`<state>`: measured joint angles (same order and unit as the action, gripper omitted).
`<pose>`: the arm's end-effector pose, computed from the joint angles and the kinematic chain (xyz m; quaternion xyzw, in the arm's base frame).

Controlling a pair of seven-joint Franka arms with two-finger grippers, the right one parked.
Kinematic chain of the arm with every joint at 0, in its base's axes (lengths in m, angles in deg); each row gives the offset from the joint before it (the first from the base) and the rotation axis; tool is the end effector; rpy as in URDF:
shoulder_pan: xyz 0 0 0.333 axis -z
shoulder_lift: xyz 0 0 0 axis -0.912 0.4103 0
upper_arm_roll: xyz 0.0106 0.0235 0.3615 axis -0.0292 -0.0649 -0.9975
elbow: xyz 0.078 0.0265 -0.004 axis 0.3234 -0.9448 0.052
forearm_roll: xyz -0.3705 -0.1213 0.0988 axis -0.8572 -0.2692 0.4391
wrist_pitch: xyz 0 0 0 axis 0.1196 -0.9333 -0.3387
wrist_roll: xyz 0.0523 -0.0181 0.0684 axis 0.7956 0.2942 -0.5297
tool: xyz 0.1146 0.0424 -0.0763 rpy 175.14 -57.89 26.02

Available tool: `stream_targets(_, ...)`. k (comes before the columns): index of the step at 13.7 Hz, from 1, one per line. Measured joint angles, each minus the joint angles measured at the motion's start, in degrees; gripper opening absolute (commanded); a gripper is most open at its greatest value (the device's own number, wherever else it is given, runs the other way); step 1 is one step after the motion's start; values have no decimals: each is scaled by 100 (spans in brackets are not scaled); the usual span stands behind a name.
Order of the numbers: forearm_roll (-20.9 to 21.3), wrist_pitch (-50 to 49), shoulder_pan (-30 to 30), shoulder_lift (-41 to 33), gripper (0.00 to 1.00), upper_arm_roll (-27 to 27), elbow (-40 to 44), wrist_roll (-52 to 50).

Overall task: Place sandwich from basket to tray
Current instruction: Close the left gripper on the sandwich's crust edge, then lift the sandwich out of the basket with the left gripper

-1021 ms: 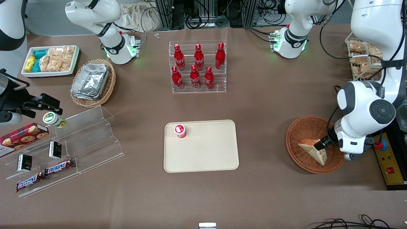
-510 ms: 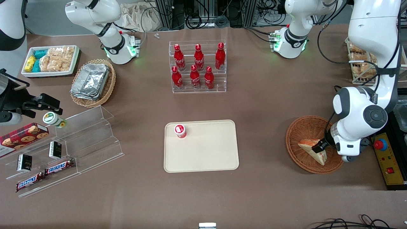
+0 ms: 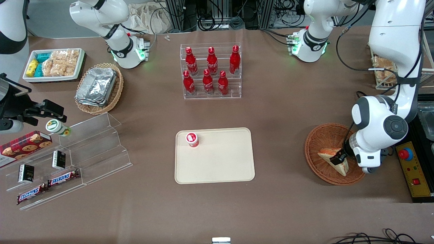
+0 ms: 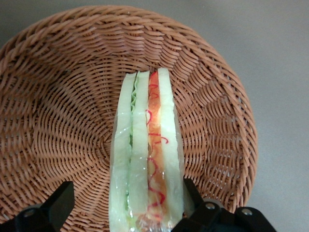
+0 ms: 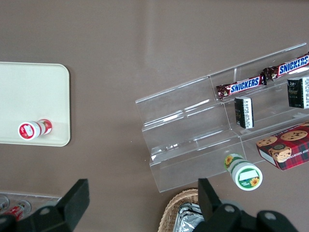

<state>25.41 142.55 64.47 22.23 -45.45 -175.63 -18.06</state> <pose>0.6605 -0.0013 0.2573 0.9250 0.3798 0.0048 0.0086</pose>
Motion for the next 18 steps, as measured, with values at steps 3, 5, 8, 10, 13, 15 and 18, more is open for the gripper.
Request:
stream_targets(3,-26,64,0,75,41,0,-1,-51)
stream_targets(5,-28,97,0,86,15,9,0,-59)
stream_targets(8,-30,103,5,86,1,24,35,-67)
stream_targets(10,-30,72,5,84,2,27,122,-68)
stream_targets(13,-30,-706,12,46,2,38,574,-65)
stream_targets(15,-29,-1424,21,-54,2,56,1022,-51)
stream_targets(18,-28,-2314,25,-360,0,119,1562,247)
